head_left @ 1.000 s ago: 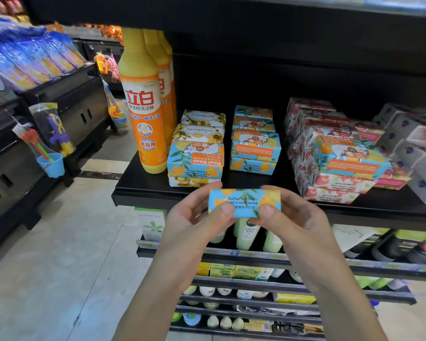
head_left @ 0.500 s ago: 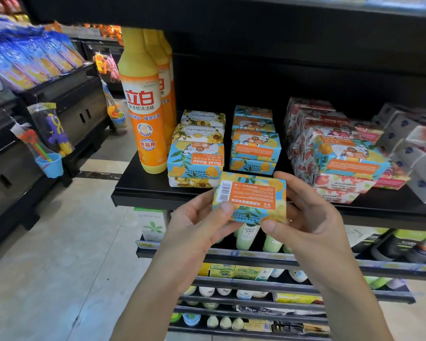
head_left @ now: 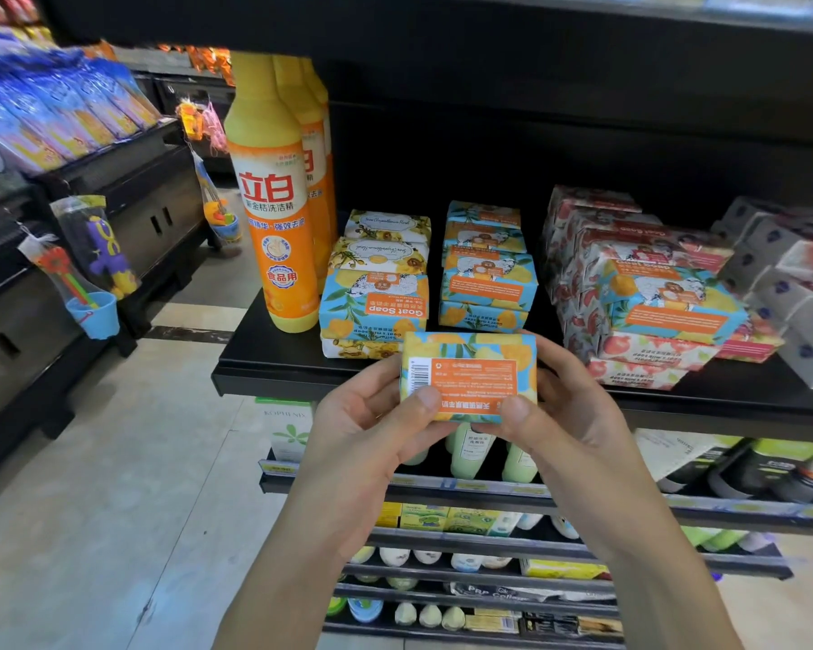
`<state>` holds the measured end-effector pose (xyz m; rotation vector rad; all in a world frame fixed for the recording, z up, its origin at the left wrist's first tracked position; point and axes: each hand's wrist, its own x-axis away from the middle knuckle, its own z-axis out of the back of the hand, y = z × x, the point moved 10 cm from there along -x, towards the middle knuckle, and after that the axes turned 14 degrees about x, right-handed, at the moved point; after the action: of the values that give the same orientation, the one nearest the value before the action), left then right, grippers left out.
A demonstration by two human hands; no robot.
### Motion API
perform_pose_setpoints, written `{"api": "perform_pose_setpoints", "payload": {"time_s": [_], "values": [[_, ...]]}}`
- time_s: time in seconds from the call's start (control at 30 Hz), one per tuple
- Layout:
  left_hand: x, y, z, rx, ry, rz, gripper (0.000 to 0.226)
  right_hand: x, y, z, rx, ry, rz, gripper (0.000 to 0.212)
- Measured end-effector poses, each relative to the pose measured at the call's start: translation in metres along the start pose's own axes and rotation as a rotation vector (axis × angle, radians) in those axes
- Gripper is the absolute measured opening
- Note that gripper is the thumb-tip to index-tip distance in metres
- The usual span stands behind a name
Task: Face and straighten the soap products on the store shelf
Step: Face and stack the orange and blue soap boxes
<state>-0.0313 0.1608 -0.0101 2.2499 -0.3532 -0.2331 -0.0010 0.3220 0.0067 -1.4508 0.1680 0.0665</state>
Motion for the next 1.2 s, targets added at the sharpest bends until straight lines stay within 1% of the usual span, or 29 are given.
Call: {"api": "perform_pose_setpoints", "payload": {"time_s": [0.03, 0.1, 0.23, 0.27, 0.37, 0.5, 0.57, 0.67, 0.73, 0.8, 0.83, 1.03, 1.13, 1.2], "values": [[0.000, 0.000, 0.001, 0.001, 0.004, -0.004, 0.047, 0.000, 0.001, -0.001, -0.001, 0.007, -0.018, 0.087], [0.000, -0.001, 0.002, 0.000, 0.007, -0.006, 0.052, 0.001, 0.000, 0.001, 0.008, 0.034, -0.033, 0.086], [0.001, -0.004, 0.004, 0.002, 0.004, -0.001, 0.054, 0.001, 0.002, 0.005, -0.006, 0.086, -0.046, 0.066], [0.002, -0.005, 0.004, 0.005, 0.005, 0.001, 0.055, 0.001, 0.003, 0.006, -0.007, 0.093, -0.050, 0.064], [0.002, -0.005, 0.006, -0.017, 0.010, 0.004, 0.056, 0.002, 0.002, 0.005, -0.011, 0.089, -0.042, 0.072], [0.002, -0.007, 0.008, -0.056, 0.016, 0.013, 0.056, 0.003, 0.000, 0.007, -0.032, 0.083, -0.018, 0.069], [0.003, -0.006, 0.009, -0.074, 0.024, 0.019, 0.054, 0.004, -0.003, 0.005, -0.044, 0.068, 0.006, 0.064], [0.003, -0.005, 0.009, -0.092, 0.041, 0.031, 0.048, 0.005, -0.005, 0.006, -0.044, 0.073, 0.050, 0.046], [0.003, -0.003, 0.010, -0.093, 0.045, 0.040, 0.046, 0.005, -0.007, 0.006, -0.008, 0.065, 0.080, 0.047], [0.004, -0.002, 0.010, -0.083, 0.048, 0.052, 0.052, 0.005, -0.009, 0.005, 0.016, 0.052, 0.111, 0.048], [0.004, -0.003, 0.010, -0.071, 0.056, 0.061, 0.054, 0.005, -0.010, 0.005, 0.016, 0.047, 0.123, 0.047], [0.002, -0.008, 0.013, -0.037, 0.095, 0.094, 0.055, 0.003, -0.011, 0.001, 0.002, 0.030, 0.154, 0.047], [0.000, -0.007, 0.016, -0.014, 0.108, 0.084, 0.050, 0.003, -0.010, -0.001, 0.014, 0.016, 0.135, 0.049], [0.000, -0.006, 0.015, -0.023, 0.106, 0.078, 0.050, 0.001, -0.006, -0.001, 0.014, 0.010, 0.072, 0.055]]}}
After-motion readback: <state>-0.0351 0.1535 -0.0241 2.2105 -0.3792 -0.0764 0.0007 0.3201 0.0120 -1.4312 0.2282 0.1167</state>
